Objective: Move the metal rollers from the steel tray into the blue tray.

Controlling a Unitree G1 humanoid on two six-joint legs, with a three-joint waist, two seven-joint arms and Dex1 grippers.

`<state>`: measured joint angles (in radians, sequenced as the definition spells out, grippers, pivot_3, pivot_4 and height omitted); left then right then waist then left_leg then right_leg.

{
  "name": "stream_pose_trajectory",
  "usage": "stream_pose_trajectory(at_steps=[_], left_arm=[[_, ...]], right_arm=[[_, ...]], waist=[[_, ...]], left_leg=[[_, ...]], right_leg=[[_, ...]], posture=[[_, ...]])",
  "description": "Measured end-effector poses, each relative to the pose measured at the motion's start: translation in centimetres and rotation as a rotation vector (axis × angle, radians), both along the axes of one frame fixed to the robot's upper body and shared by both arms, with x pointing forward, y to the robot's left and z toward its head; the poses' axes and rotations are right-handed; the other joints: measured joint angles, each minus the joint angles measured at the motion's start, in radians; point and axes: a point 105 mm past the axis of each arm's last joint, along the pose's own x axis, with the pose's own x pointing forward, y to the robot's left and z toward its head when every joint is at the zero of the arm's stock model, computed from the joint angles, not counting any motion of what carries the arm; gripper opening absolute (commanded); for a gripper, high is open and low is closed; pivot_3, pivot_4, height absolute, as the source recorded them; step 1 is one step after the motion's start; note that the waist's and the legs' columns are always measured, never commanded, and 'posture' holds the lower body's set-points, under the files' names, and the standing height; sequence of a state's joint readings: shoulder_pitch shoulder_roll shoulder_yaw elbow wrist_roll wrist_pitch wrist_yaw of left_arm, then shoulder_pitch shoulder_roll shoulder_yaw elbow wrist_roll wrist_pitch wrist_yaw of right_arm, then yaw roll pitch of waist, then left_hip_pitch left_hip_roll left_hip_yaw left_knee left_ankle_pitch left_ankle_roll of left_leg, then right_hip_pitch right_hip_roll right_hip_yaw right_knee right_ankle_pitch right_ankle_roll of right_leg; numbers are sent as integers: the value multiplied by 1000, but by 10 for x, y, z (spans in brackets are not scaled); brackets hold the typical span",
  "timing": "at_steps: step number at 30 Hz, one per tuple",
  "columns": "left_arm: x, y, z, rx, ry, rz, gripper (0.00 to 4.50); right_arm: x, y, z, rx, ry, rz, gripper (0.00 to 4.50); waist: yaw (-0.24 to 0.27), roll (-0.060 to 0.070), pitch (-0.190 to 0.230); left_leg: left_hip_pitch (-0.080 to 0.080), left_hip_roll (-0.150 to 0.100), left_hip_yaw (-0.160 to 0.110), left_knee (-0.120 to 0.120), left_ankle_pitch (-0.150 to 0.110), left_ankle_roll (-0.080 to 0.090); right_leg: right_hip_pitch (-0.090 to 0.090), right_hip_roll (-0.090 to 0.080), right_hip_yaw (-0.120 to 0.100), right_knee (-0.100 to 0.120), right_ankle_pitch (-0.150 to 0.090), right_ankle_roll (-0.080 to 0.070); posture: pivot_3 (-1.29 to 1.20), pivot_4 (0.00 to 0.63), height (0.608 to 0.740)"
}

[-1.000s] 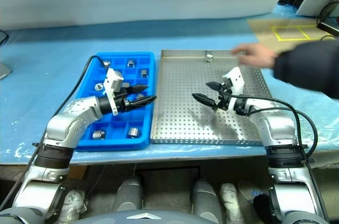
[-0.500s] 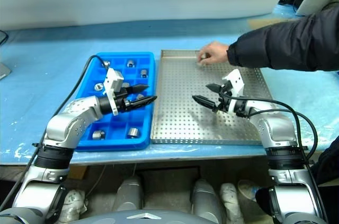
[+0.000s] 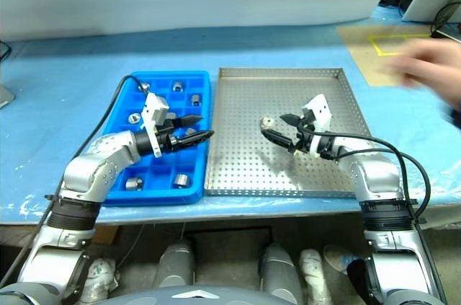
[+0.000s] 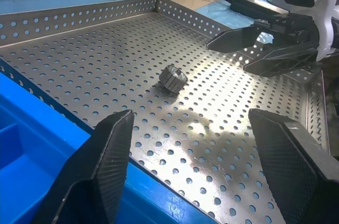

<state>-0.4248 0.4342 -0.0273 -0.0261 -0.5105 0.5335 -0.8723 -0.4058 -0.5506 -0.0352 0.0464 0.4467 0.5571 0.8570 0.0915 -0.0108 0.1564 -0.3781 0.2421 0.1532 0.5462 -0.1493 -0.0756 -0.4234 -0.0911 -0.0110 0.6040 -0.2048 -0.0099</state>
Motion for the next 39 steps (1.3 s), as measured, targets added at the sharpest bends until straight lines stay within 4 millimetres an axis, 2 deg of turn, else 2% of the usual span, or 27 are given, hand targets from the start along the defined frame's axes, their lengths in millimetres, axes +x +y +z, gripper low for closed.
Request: stream_pose_trajectory(at_steps=[4, 9, 12, 14, 21, 25, 28, 31, 32, 35, 39], left_arm=[[0, 0, 0, -2, 0, -1, 3664], [0, -1, 0, -4, 0, -2, 3664], [0, -2, 1, -6, -1, -5, 3664], [0, -2, 0, -6, -1, -4, 3664], [-1, -1, -5, -6, 22, 6, 3664], [-3, -1, -6, -4, 24, 9, 3664], [-3, -2, -5, -2, 20, 10, 3664], [-3, -1, -5, -1, 22, 12, 3664], [-3, -1, -5, -1, 22, 13, 3664], [-3, -1, -5, 2, 23, 13, 3664], [-8, 2, -5, 17, 25, -5, 3664]], right_arm=[[7, 5, -5, -3, -9, -29, 4487], [41, 11, -10, -3, -41, -141, 4487], [52, 18, -22, -2, -26, -177, 4487], [54, 21, -29, 8, -4, -185, 4487], [56, 32, -31, 15, -20, -166, 4487], [59, 27, -50, -43, 13, -209, 4487], [64, 26, -52, -83, -14, -223, 3924], [68, 22, -54, -96, -24, -258, 2928], [69, 20, -54, -98, -28, -269, 2747], [69, 19, -54, -92, -35, -268, 1816], [68, 22, -54, -92, -36, -251, 1751]], waist=[[-1, 0, 0], [-19, 0, 0], [-21, 0, 0], [-21, 0, 0], [-22, 0, 0], [-22, 0, 0], [-23, 0, 0], [-22, 0, 0], [-22, 0, 0], [-23, 0, 0], [-23, 0, 0]], left_leg=[[0, 0, 0, 0, 0, 0], [0, 0, 0, 0, 1, -1], [-1, 0, 0, -1, 1, -1], [-2, 0, 0, -1, 1, -1], [-2, 0, 0, -1, 0, -1], [-2, 0, 0, -1, 1, -1], [0, 0, 0, -1, 1, -1], [0, 0, 0, -1, 1, -2], [0, 0, 0, -1, 1, -2], [0, 0, 0, -1, 1, -1], [0, 0, 0, -1, 1, -1]], right_leg=[[0, 0, 0, 0, 0, 0], [0, 0, 0, 1, 0, 0], [-1, 0, 0, 0, 0, 0], [-1, 0, -1, 0, 0, 0], [-1, 0, -1, 0, 0, 0], [-1, 0, -1, 0, 0, 0], [-1, 0, 0, 1, 0, 0], [0, 0, 0, 1, 0, 0], [0, 0, 0, 1, 0, 0], [0, 0, 0, 1, 0, 0], [0, 0, 0, 0, 0, 0]], posture=[[-47, 150, 740], [-40, 150, 740], [-31, 150, 740], [-29, 150, 740], [-12, 150, 740], [-9, 150, 740], [-10, 150, 740], [-14, 150, 740], [-14, 150, 740], [-17, 150, 740], [-18, 150, 740]])
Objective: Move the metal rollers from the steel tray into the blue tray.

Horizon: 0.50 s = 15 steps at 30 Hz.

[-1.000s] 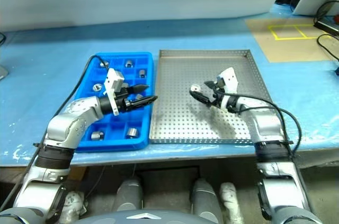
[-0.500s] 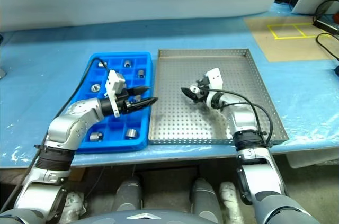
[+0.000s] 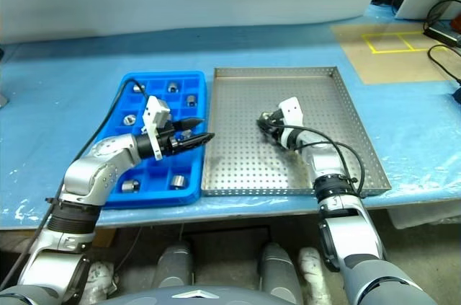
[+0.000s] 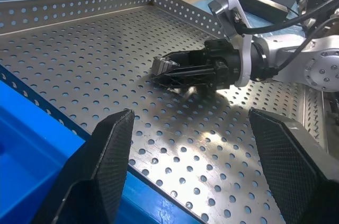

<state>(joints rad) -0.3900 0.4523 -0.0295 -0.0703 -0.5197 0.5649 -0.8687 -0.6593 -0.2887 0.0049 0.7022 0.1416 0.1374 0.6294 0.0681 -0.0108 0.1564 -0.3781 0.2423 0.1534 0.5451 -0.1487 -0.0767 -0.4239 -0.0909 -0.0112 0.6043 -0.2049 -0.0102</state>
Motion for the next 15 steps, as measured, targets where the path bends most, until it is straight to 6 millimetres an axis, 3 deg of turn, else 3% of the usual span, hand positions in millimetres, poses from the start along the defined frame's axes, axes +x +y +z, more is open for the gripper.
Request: stream_pose_trajectory(at_steps=[3, 6, 9, 13, 15], left_arm=[[-3, 6, 2, 18, -1, -1, 3664], [0, 24, 9, 25, -14, 49, 3664], [2, 42, 17, 25, -36, 106, 3664], [1, 75, 24, 43, -50, 202, 3664], [-1, 94, 23, 66, -44, 256, 3664]], right_arm=[[-6, 5, 0, 12, 4, 45, 1751], [-15, 15, 5, 38, 13, 121, 1751], [-25, 29, 25, 107, 1, 233, 1751], [-50, 63, 70, 211, -24, 503, 1751], [-60, 82, 74, 197, -3, 620, 1751]], waist=[[0, 0, 0], [-1, 0, 0], [0, 1, 1], [1, 0, 1], [1, 0, 1]], left_leg=[[0, 0, 0, 0, -1, 1], [0, 0, 0, 0, -1, 1], [0, 0, 0, -1, -1, 2], [0, 1, 0, -2, -1, 2], [0, 2, 0, -3, -1, 2]], right_leg=[[0, 0, 0, 0, 0, 0], [-1, 1, 0, 0, 0, 0], [-1, 1, 0, -1, 0, 0], [-1, 1, -1, -1, 0, 0], [-1, 1, -2, -1, -1, -1]], posture=[[-7, 150, 740], [3, 150, 740], [23, 150, 740], [61, 150, 740], [94, 150, 740]])
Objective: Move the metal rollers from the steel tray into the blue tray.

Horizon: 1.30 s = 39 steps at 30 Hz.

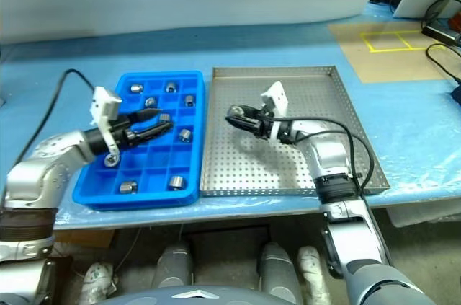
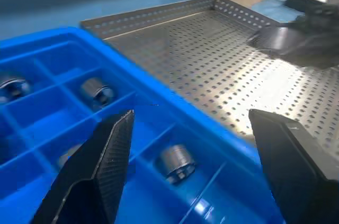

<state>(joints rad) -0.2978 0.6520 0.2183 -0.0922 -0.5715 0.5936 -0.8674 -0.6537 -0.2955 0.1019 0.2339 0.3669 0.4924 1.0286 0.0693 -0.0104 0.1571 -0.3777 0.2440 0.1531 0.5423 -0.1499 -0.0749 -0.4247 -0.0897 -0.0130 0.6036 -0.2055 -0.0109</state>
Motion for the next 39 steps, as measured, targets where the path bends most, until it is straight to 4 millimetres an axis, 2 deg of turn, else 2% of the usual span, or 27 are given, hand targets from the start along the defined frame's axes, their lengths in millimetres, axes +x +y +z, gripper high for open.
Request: stream_pose_trajectory(at_steps=[3, 4, 6, 9, 12, 14, 16, 18, 22, 27, 31, 34, 39], left_arm=[[-4, 16, -5, 17, 17, 48, 3664], [-7, 21, -6, 12, 21, 66, 3664], [-10, 30, -8, 13, 29, 99, 3664], [-14, 38, -11, 15, 36, 133, 3664], [-18, 33, -9, 10, 22, 132, 3664], [-19, 30, -7, 5, 9, 132, 3664], [-19, 31, -10, 1, 18, 148, 3664], [-19, 32, -10, -9, 13, 163, 3664], [-20, 34, -13, -17, 19, 182, 3664], [-20, 33, -13, -23, 17, 191, 3664], [-20, 29, -12, -30, 7, 181, 3664], [-17, 24, -8, -30, -6, 162, 3664], [-15, 19, -5, -29, -15, 146, 3664]], right_arm=[[-13, 25, -16, -43, 47, 128, 1751], [-15, 34, -26, -61, 84, 157, 1751], [-13, 50, -33, -69, 109, 176, 1751], [-7, 81, -20, -55, 77, 203, 1751], [-8, 117, 2, -51, -11, 253, 1751], [-14, 132, 4, -49, -26, 297, 1751], [-14, 133, -1, -59, -14, 307, 1751], [-15, 132, -14, -91, 31, 323, 1751], [-32, 139, -26, -109, 77, 425, 1751], [-27, 137, -34, -147, 45, 404, 1751], [-21, 138, -36, -149, -6, 362, 3162], [-8, 138, -37, -153, 3, 271, 4077], [-1, 123, -32, -128, 43, 265, 4077]], waist=[[4, 0, 0], [11, 0, 0], [19, 0, 0], [26, 0, 0], [32, -1, 0], [40, -1, 0], [47, -1, 0], [54, -1, 0], [56, -1, 0], [57, -2, 0], [58, -2, 0], [59, -2, 0], [78, -1, 0]], left_leg=[[-1, 0, 0, -1, 0, 0], [-2, 0, -1, 0, 0, 0], [-3, 0, -1, 0, 0, 0], [-5, 1, -2, -1, 1, -2], [-7, 3, -3, -2, 1, -2], [-8, 3, -4, -2, 1, -3], [-9, 2, -4, -2, 2, -5], [-9, 3, -4, -2, 3, -5], [-8, 7, -5, -2, 3, -7], [-6, 8, -5, -2, 4, -8], [-3, 8, -5, -2, 3, -7], [-3, 8, -5, -2, 4, -7], [-6, 8, -5, 0, 4, -8]], right_leg=[[0, -1, -1, 0, -1, -1], [0, -1, -3, 0, -1, -1], [-2, -2, -3, 1, -1, -1], [-5, -2, -4, 2, -1, -2], [-5, -2, -7, 2, -3, -5], [-5, -2, -10, 2, -3, -5], [-5, -2, -10, 2, -3, -5], [-5, -2, -10, 2, -3, -5], [-6, 0, -11, 2, -3, -5], [-4, 1, -11, 3, -3, -5], [-1, 0, -11, 3, -3, -5], [0, 0, -11, 4, -3, -5], [0, 0, -12, 3, -3, -5]], posture=[[145, 150, 740], [152, 150, 740], [173, 150, 740], [198, 150, 740], [224, 150, 740], [236, 150, 740], [247, 150, 740], [252, 150, 740], [260, 150, 740], [250, 150, 740], [244, 150, 740], [225, 150, 740], [207, 150, 740]])
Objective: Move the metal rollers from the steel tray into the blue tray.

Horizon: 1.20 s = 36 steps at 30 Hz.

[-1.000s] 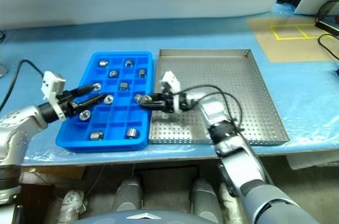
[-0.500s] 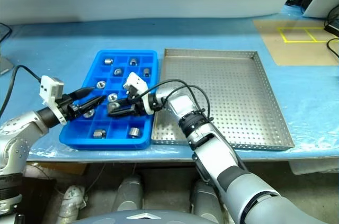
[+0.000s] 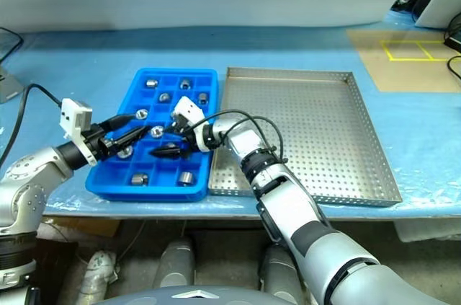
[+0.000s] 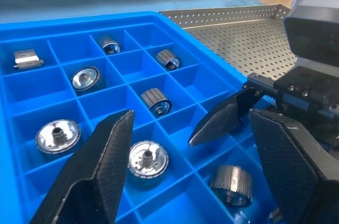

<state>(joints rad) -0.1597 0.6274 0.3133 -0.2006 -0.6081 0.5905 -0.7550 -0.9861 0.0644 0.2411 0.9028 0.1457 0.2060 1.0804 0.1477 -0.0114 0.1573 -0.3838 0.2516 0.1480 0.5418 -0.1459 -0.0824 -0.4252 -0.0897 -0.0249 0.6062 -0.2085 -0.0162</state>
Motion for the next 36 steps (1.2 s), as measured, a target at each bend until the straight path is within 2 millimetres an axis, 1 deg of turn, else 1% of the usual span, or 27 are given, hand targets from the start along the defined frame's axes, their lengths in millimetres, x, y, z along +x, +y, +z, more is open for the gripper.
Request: stream_pose_trajectory(at_steps=[1, 3, 4, 6, 7, 8, 9, 11, 13, 15, 17, 19, 26, 32, 36], left_arm=[[0, -1, 0, 0, 1, -3, 3664], [0, -2, -1, -4, 3, -7, 3664], [1, -5, 0, -10, 1, -14, 3664], [2, -14, -1, -30, -1, -38, 3664], [4, -24, -1, -51, -4, -63, 3664], [6, -33, -1, -67, -4, -85, 3664], [7, -39, -2, -77, -2, -102, 3664], [12, -64, -2, -114, -8, -158, 3664], [14, -83, -3, -137, -4, -208, 3664], [16, -97, -5, -142, 4, -248, 3664], [18, -111, -4, -137, 3, -295, 3664], [20, -118, -5, -133, 4, -324, 3664], [27, -120, -7, -135, 13, -338, 3664], [29, -128, -4, -143, 7, -373, 3664], [29, -128, -5, -144, 10, -379, 3664]], right_arm=[[4, -11, 7, 22, 1, -13, 4077], [16, -39, 22, 66, -5, -70, 4077], [21, -57, 33, 96, -16, -107, 4077], [24, -87, 51, 146, -42, -162, 4077], [23, -106, 58, 165, -57, -200, 4077], [23, -121, 61, 172, -62, -238, 4077], [23, -130, 60, 172, -59, -268, 4077], [24, -159, 49, 147, -36, -388, 4077], [25, -176, 36, 119, -4, -466, 4077], [26, -184, 30, 111, 17, -520, 4077], [26, -192, 32, 96, -1, -558, 4077], [25, -195, 36, 90, -29, -578, 4077], [18, -206, 18, 62, -2, -657, 4077], [17, -212, 24, 73, -24, -690, 4077], [10, -213, 19, 75, -4, -689, 4077]], waist=[[8, 0, 0], [16, 0, 0], [18, 0, 0], [17, -1, 0], [18, -1, 0], [16, -1, 0], [12, -1, -1], [4, -1, -1], [-4, -1, -1], [-23, -1, 0], [-30, -1, -1], [-38, -1, -1], [-50, -1, -1], [-53, -1, -1], [-53, 0, -1]], left_leg=[[-1, 0, 0, 1, 0, 0], [-2, -2, 0, 2, 0, 0], [-2, -2, 0, 2, 0, 0], [-1, -2, 0, 2, 0, 0], [-1, -2, 0, 2, 0, 0], [0, -1, 0, 2, 0, 0], [0, -1, 0, 2, 1, -1], [1, 0, 0, 2, 1, -2], [2, 0, 1, 2, 2, -2], [4, 0, 1, 1, 2, -3], [4, 0, 1, 1, 3, -4], [4, 0, 1, 0, 2, -3], [3, -3, 2, 1, 1, -1], [4, -3, 2, 1, 1, -1], [3, -3, 3, 1, 1, 0]], right_leg=[[0, 0, 0, 0, 0, 0], [0, 0, 0, 0, 0, 0], [1, 0, 0, 0, 0, 0], [1, 0, 0, 0, 0, 0], [1, 0, 0, 0, 0, 1], [1, 0, 0, 0, 0, 1], [1, 0, 0, 0, 0, 1], [1, 0, 0, 0, 0, 1], [1, 0, 2, 1, 0, 1], [1, 1, 3, 1, 0, 1], [1, 1, 3, 1, 0, 1], [1, 1, 3, 0, 0, 1], [1, 0, 3, -1, 0, 1], [1, 0, 4, 0, 0, 1], [1, 0, 4, 0, 0, 1]], posture=[[207, 150, 740], [186, 150, 740], [186, 150, 740], [174, 150, 740], [164, 150, 740], [158, 150, 740], [145, 150, 740], [131, 150, 740], [99, 150, 740], [75, 150, 740], [60, 150, 740], [37, 150, 740], [-10, 150, 740], [-30, 150, 740], [-26, 150, 740]])
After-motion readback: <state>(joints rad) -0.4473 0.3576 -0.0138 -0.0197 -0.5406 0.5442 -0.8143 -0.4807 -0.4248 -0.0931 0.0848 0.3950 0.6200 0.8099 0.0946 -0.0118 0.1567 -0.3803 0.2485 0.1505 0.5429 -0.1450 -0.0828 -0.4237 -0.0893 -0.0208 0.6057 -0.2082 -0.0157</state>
